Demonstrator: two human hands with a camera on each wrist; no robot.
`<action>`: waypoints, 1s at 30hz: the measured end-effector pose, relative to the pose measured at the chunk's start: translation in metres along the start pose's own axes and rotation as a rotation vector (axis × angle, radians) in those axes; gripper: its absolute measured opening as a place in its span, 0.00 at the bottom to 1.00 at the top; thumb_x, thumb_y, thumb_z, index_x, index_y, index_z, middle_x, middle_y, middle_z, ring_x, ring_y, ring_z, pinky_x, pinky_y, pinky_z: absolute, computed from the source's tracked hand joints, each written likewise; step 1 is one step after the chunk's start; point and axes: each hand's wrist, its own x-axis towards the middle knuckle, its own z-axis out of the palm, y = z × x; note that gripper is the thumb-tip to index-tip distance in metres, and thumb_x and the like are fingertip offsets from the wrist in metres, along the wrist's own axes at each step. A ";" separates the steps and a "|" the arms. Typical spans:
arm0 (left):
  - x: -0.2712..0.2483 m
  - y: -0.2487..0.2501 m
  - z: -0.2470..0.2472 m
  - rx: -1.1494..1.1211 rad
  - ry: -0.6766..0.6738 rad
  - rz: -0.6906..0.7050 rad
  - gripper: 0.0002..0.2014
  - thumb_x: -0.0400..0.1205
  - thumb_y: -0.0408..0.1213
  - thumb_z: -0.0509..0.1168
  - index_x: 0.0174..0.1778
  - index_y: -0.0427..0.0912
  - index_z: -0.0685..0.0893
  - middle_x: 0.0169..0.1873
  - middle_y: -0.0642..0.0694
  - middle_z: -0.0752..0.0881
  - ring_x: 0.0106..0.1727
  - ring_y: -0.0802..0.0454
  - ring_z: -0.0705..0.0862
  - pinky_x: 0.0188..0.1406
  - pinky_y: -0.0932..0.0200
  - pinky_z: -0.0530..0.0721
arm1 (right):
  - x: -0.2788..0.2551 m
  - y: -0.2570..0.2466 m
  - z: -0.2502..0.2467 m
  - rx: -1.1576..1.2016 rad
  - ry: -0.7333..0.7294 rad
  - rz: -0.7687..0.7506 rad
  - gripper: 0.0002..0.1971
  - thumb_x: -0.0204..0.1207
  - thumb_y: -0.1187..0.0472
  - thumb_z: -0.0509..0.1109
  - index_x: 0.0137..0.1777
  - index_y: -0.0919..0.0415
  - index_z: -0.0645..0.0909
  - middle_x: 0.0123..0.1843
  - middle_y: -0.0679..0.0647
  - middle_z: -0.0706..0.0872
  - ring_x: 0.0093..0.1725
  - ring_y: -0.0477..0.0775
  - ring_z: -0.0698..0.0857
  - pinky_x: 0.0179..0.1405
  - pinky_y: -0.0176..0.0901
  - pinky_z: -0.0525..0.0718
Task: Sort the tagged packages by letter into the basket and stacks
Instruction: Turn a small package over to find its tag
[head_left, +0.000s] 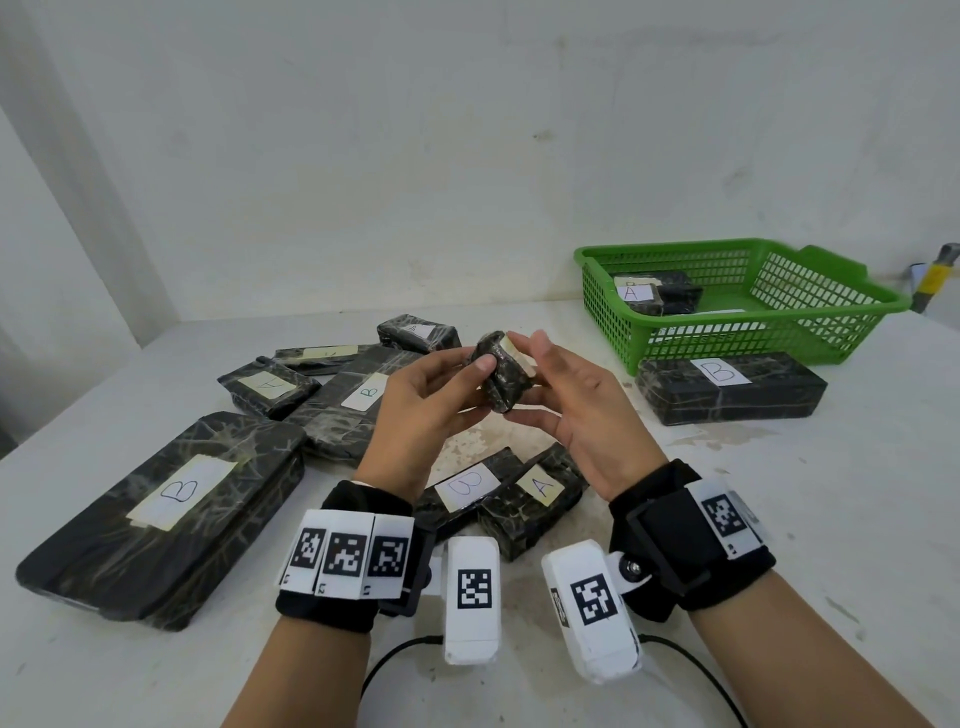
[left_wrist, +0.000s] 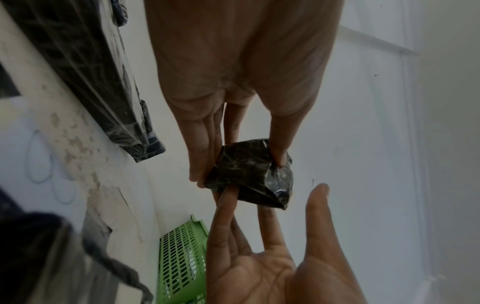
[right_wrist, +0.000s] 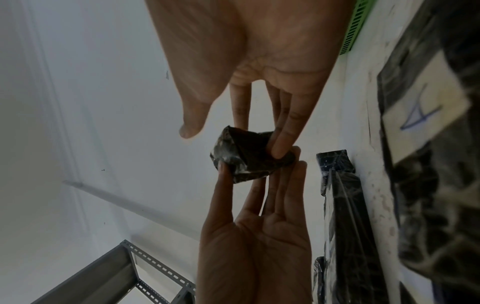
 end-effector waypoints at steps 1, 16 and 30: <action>-0.001 0.001 0.000 0.002 -0.009 -0.001 0.17 0.82 0.36 0.69 0.64 0.31 0.84 0.46 0.42 0.92 0.48 0.45 0.92 0.55 0.53 0.89 | 0.001 0.001 0.000 -0.003 0.013 -0.018 0.23 0.66 0.43 0.72 0.60 0.52 0.87 0.53 0.51 0.92 0.45 0.47 0.89 0.49 0.42 0.88; -0.001 0.003 -0.001 0.027 -0.068 0.011 0.17 0.81 0.39 0.67 0.62 0.33 0.86 0.48 0.39 0.93 0.49 0.43 0.92 0.53 0.53 0.90 | 0.001 0.008 0.002 -0.004 0.105 -0.132 0.20 0.70 0.54 0.74 0.52 0.72 0.89 0.49 0.67 0.92 0.49 0.58 0.91 0.54 0.47 0.89; -0.002 0.002 0.001 0.014 -0.091 -0.003 0.17 0.76 0.43 0.69 0.56 0.37 0.89 0.47 0.41 0.92 0.47 0.47 0.92 0.51 0.55 0.90 | 0.001 0.008 -0.002 -0.018 0.117 -0.130 0.10 0.75 0.64 0.74 0.47 0.73 0.89 0.45 0.66 0.92 0.44 0.56 0.91 0.48 0.39 0.87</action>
